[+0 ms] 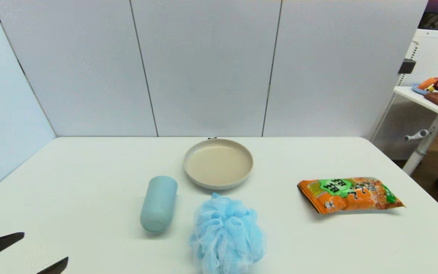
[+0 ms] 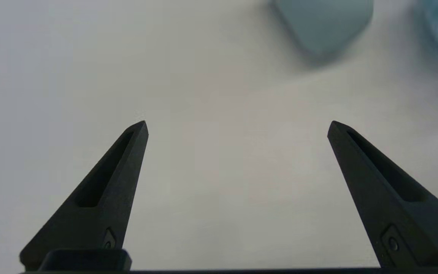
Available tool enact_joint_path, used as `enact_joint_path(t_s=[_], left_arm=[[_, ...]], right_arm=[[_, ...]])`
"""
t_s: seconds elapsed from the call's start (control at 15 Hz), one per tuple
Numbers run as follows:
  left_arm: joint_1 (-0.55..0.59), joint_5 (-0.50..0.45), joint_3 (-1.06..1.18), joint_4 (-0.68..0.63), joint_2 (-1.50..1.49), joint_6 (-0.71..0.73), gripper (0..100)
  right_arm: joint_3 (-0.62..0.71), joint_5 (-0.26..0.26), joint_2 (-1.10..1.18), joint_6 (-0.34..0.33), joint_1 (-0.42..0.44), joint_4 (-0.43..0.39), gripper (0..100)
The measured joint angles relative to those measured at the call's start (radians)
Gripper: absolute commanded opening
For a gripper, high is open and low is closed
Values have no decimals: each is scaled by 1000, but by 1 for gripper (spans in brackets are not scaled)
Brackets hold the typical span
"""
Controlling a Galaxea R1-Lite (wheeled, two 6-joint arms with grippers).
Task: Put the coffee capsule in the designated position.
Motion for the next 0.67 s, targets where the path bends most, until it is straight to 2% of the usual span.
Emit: enact_joint_path(t_s=[0.13, 0.2, 0.4, 0.53, 0.67], left_arm=[[63, 0, 147, -191, -214, 13, 100], [91, 1, 197, -237, -318, 17, 100], [151, 21, 286, -144, -578, 26, 100], [174, 33, 304, -70, -651, 4, 100], [179, 44, 307, -66, -683, -50, 100]], right_arm=[[0, 0, 0, 0, 0, 0, 100], [0, 0, 0, 0, 0, 0, 100], [0, 0, 0, 0, 0, 0, 100], [0, 0, 0, 0, 0, 0, 100], [0, 0, 0, 0, 0, 0, 100]])
